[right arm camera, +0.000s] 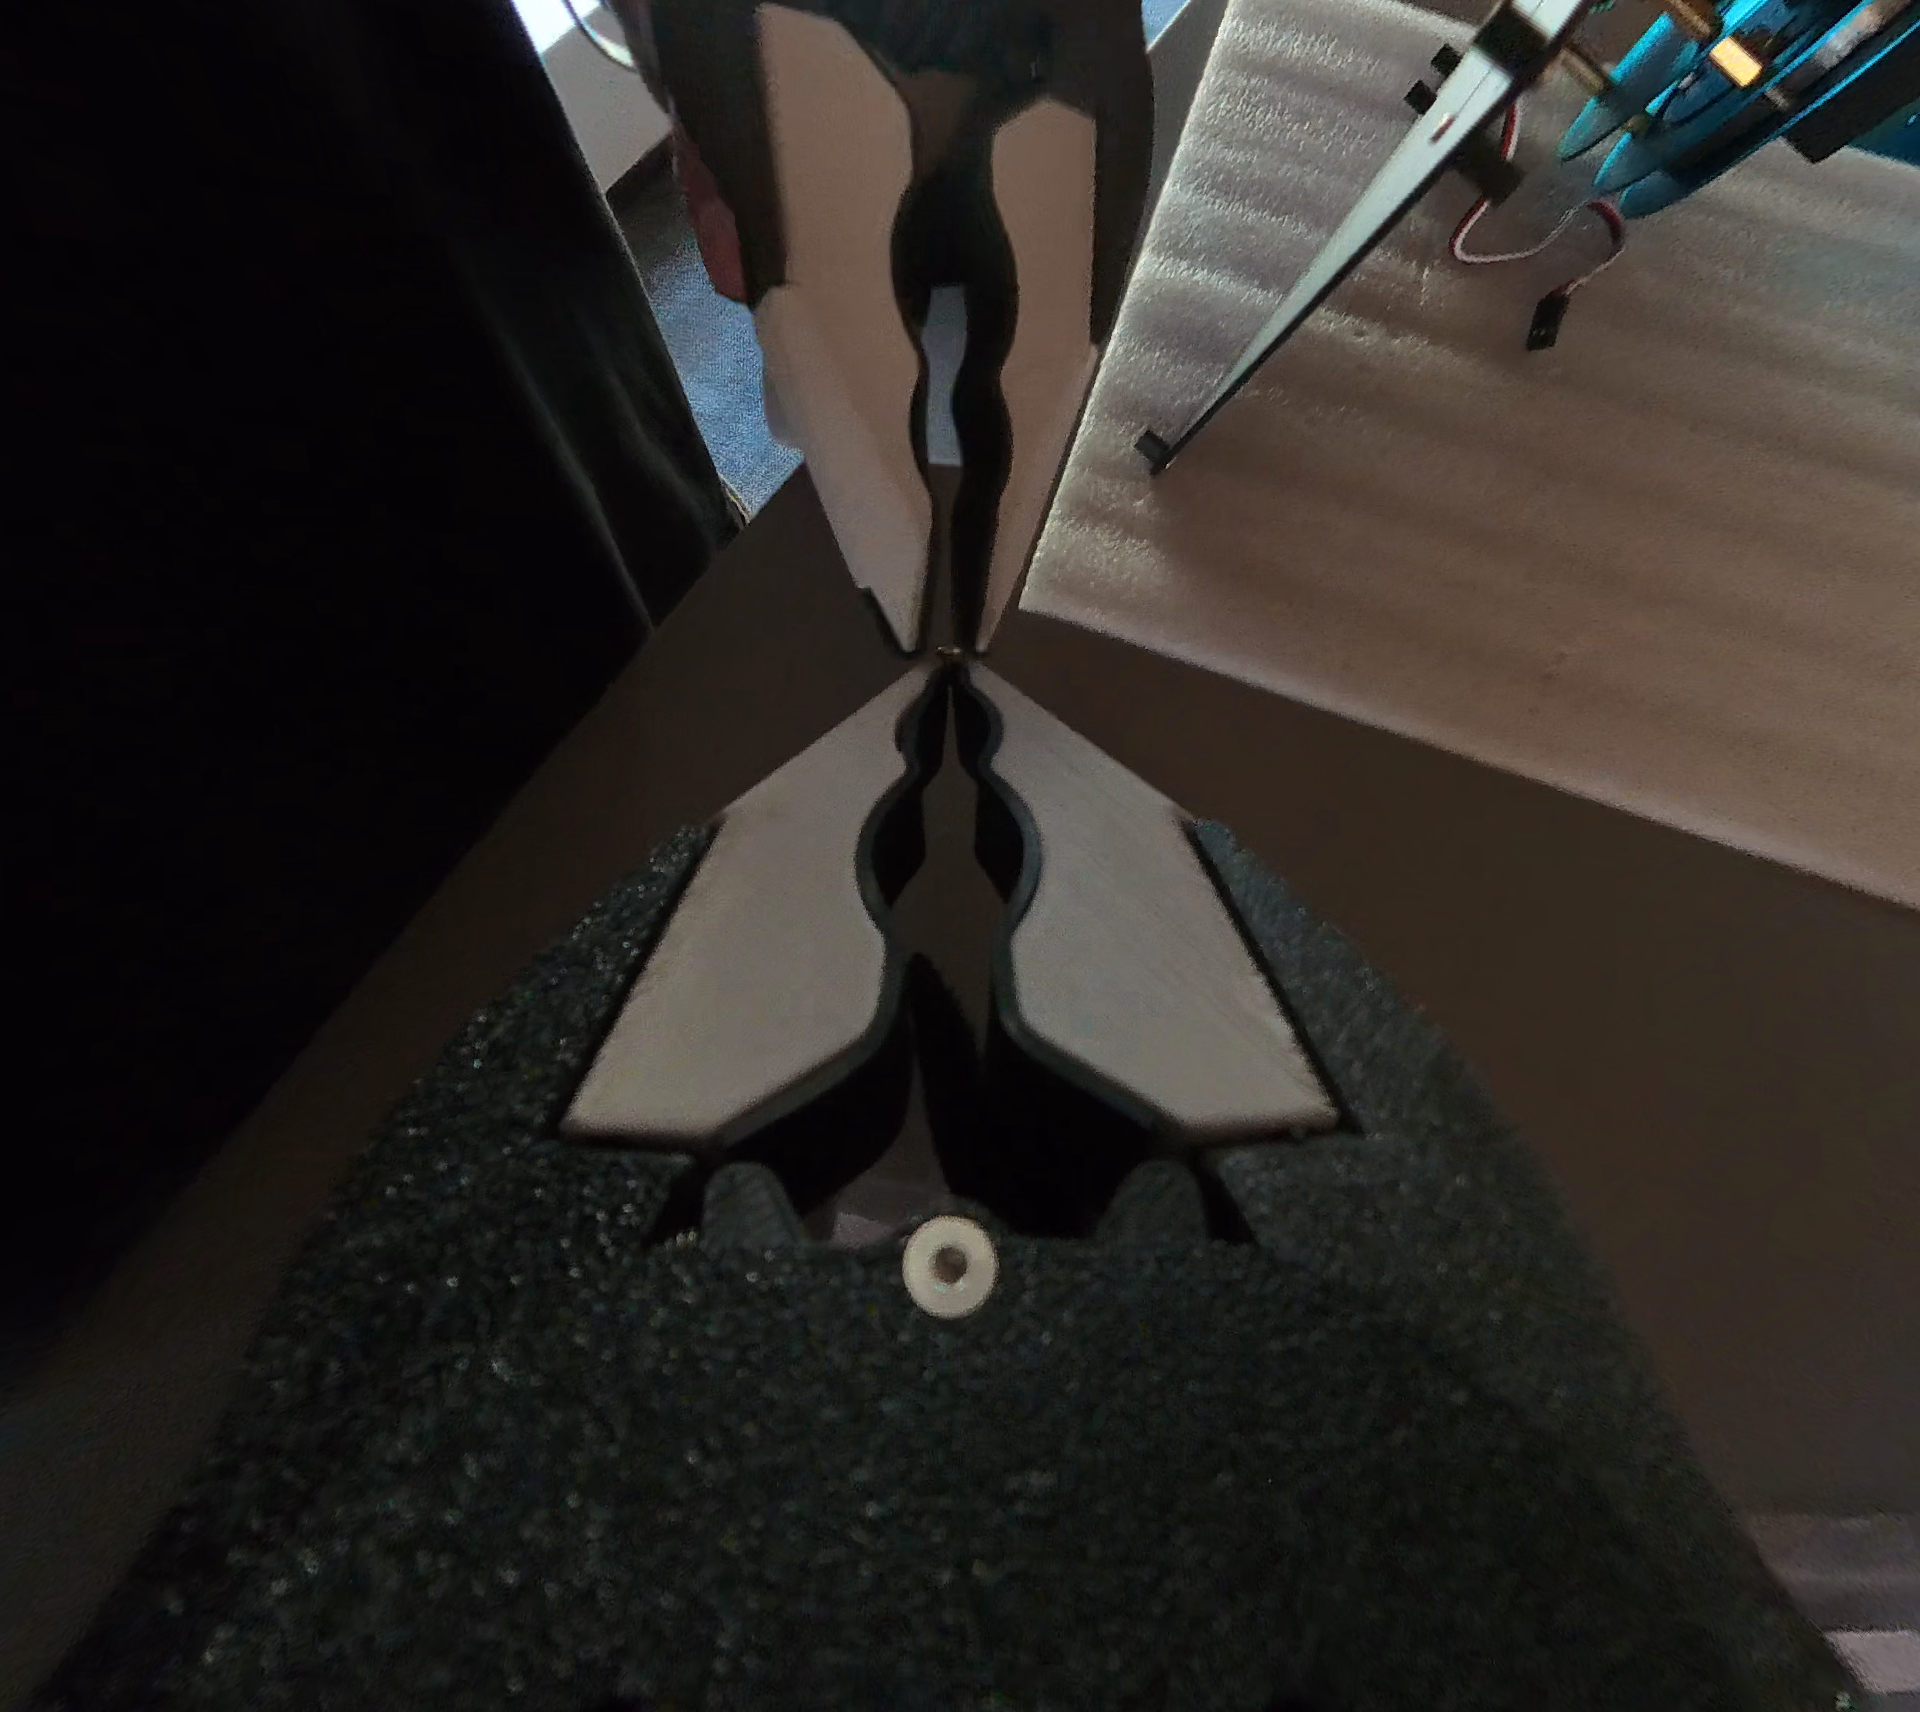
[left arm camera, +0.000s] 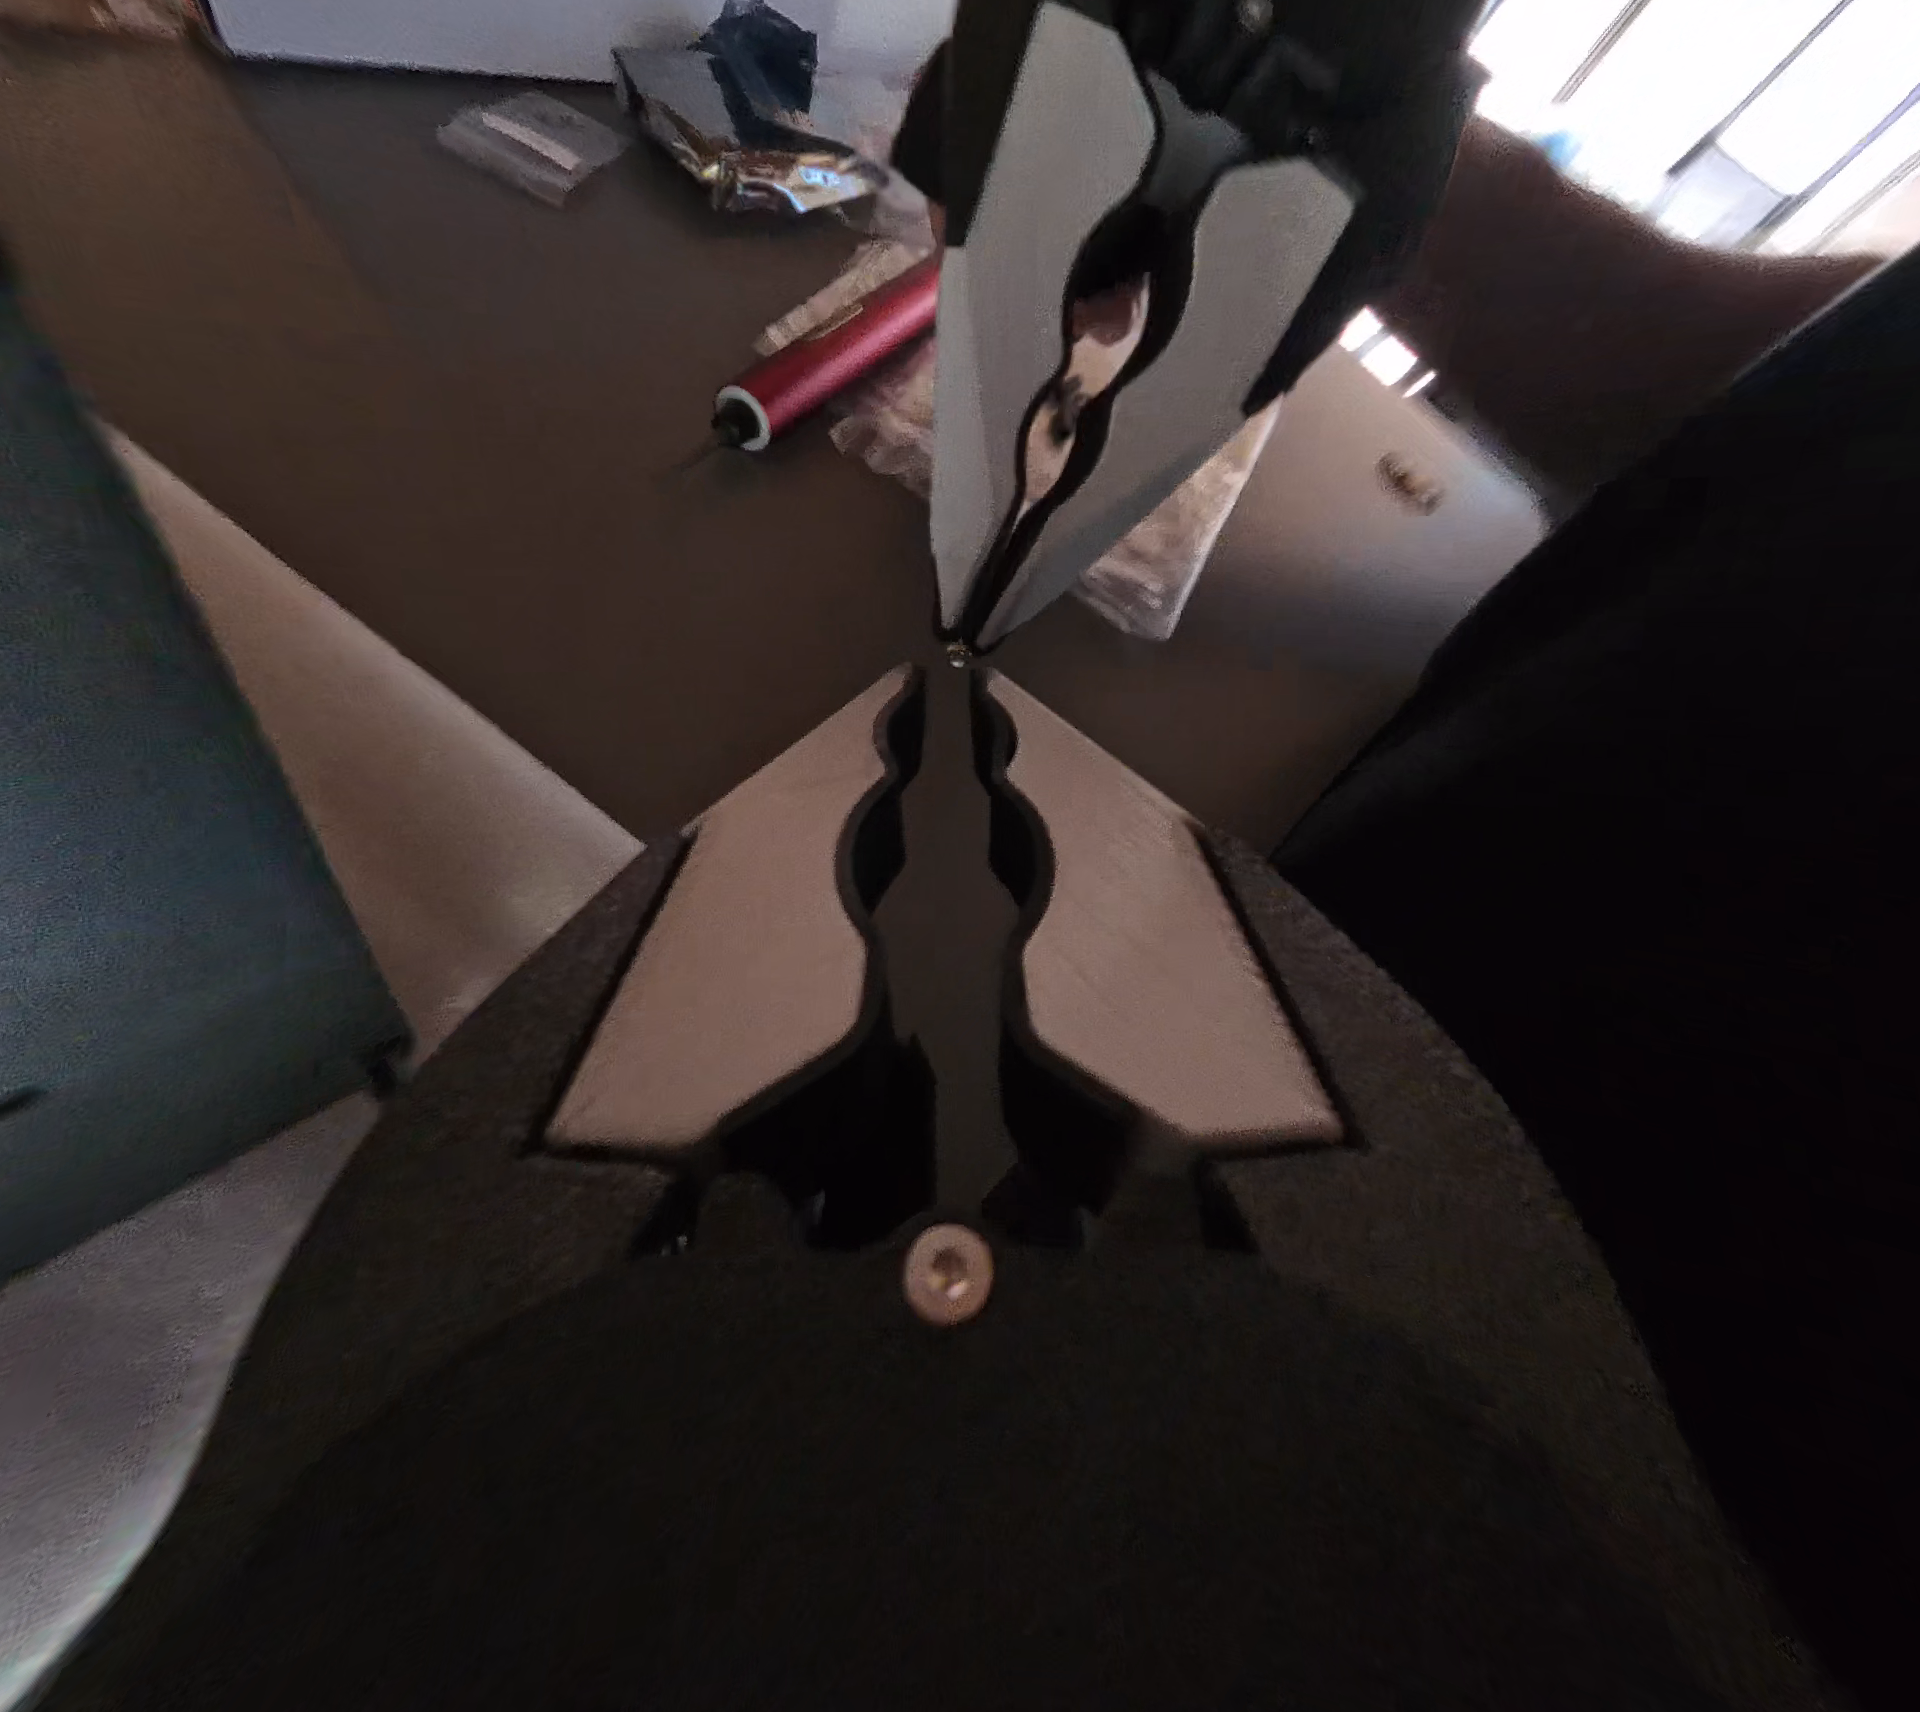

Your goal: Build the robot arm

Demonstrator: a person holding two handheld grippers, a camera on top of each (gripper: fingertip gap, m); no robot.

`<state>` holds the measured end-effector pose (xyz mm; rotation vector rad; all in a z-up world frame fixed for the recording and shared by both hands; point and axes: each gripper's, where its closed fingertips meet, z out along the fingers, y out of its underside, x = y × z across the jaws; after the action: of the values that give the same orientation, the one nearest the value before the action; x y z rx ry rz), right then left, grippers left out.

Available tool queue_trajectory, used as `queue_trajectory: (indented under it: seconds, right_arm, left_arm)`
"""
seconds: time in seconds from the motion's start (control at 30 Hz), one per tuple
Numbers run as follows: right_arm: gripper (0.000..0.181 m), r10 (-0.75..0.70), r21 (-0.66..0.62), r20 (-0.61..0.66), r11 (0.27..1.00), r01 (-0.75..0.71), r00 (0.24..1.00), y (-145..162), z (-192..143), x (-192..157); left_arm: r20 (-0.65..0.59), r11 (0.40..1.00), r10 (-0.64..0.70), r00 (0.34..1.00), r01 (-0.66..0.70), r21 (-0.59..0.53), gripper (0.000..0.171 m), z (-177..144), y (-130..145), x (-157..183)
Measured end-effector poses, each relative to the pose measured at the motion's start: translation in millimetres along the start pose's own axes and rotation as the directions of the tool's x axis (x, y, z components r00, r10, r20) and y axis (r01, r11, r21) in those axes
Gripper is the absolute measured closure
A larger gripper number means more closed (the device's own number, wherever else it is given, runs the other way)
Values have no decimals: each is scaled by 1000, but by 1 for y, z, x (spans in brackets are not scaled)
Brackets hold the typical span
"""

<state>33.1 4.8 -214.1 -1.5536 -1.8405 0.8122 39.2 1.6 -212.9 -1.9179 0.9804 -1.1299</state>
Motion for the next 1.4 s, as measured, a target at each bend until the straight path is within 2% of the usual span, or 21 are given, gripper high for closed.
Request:
queue_trajectory:
  seconds: [0.1, 0.23, 0.63, 0.83, 0.97, 1.07, 1.2, 1.4]
  right_arm:
    - [180, -16, 12, -2, 1000, 16, 1000, -9, 0, 2]
    - [181, -44, 14, -2, 999, 44, 999, -17, 4, 4]
    - [180, -76, 20, 45, 997, 75, 996, -27, 14, 2]
    - [179, -55, 31, 52, 998, 53, 997, -29, 18, 3]
    - [180, -9, 59, 17, 998, 8, 1000, -30, 15, 13]
    - [181, 40, 89, -16, 995, -39, 999, -31, 9, 23]
    - [181, 90, 121, -46, 989, -84, 995, -30, 4, 30]
    - [181, 125, 122, -37, 985, -120, 991, -24, 10, 31]
  left_arm:
    - [-98, 980, -180, 979, 187, 73, 164, -7, -8, 1]
    - [-146, 947, -279, 949, 297, 125, 164, -17, -10, -3]
    - [-190, 930, -309, 932, 338, 147, 169, -28, -5, -1]
    - [-163, 935, -292, 942, 317, 159, 169, -32, -3, -4]
    - [-68, 951, -251, 966, 259, 169, 169, -35, 0, -16]
    - [106, 973, -180, 978, 161, 166, 169, -44, 3, -37]
    - [308, 981, -139, 941, 87, 176, 169, -67, 4, -67]
    - [408, 976, -163, 898, 86, 199, 169, -84, 8, -92]
